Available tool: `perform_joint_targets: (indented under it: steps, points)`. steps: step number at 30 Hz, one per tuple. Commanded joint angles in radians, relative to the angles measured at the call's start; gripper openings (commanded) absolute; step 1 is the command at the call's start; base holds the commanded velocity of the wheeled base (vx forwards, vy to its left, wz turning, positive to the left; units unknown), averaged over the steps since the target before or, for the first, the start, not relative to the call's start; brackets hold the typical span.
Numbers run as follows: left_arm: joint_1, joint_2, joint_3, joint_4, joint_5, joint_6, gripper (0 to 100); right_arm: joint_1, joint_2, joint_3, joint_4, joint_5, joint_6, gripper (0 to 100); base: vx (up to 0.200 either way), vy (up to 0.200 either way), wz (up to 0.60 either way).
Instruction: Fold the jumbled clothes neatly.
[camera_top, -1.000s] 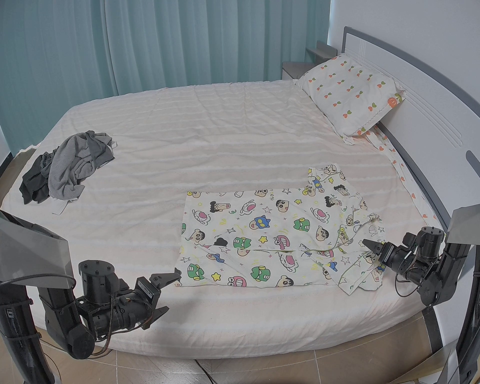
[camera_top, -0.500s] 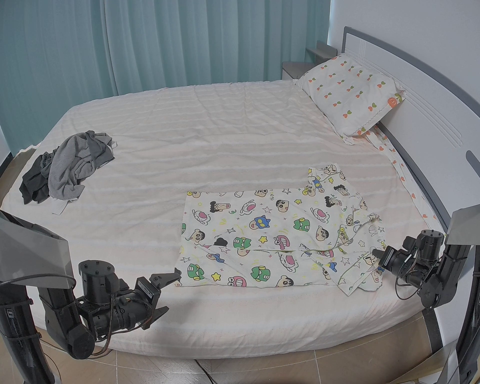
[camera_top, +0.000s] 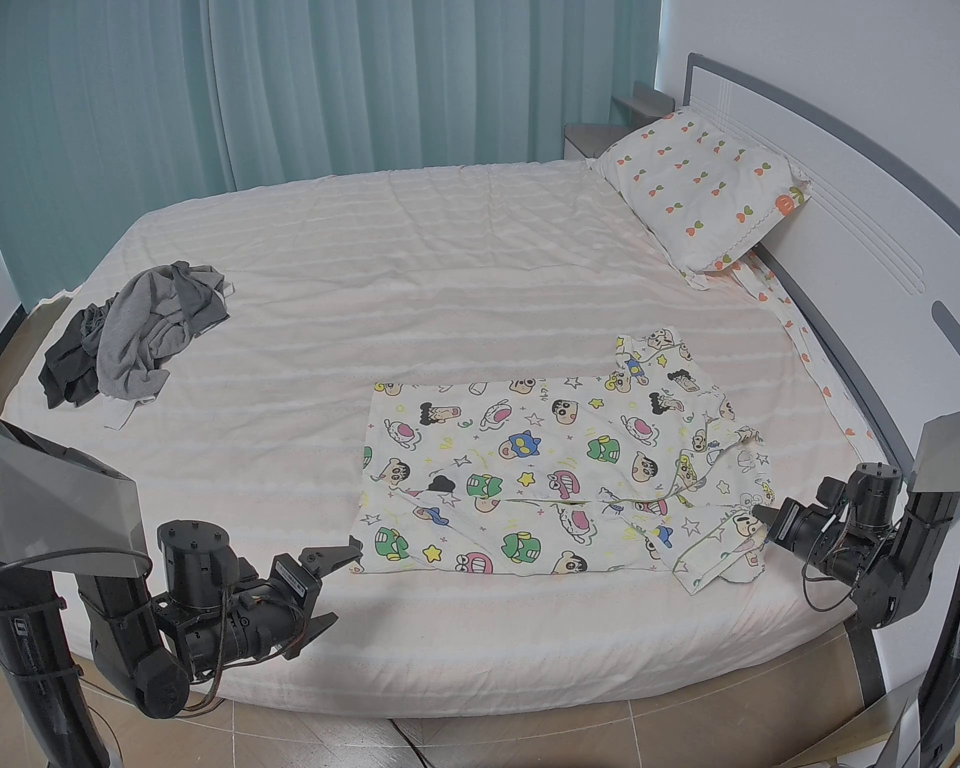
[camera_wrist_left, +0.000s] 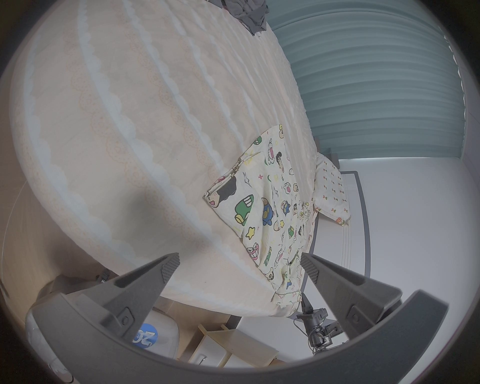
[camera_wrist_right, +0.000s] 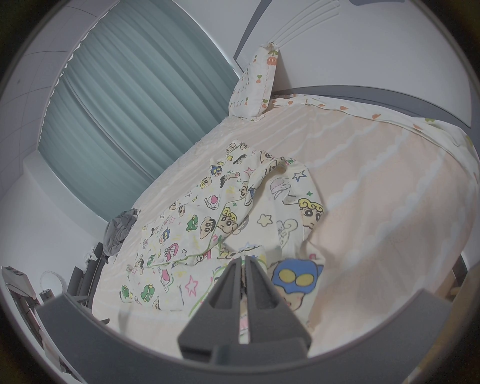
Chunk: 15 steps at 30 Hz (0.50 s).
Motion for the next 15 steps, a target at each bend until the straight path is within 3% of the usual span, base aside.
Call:
perform_joint_targets:
  steps: [1,8,15]
  points:
    - [0.0,0.0,0.0,0.001,0.0,-0.001,100,0.0,-0.027,0.082,-0.01,0.002,-0.003,0,0.0,0.0,0.0]
    - [0.0,0.0,0.0,-0.001,0.0,-0.001,100,0.001,0.022,0.174,-0.103,0.005,-0.018,0,0.0,0.0,0.0]
    - [-0.006,0.006,0.0,-0.001,0.003,0.001,100,0.015,0.047,0.186,-0.103,0.005,-0.021,0,0.0,0.0,0.0]
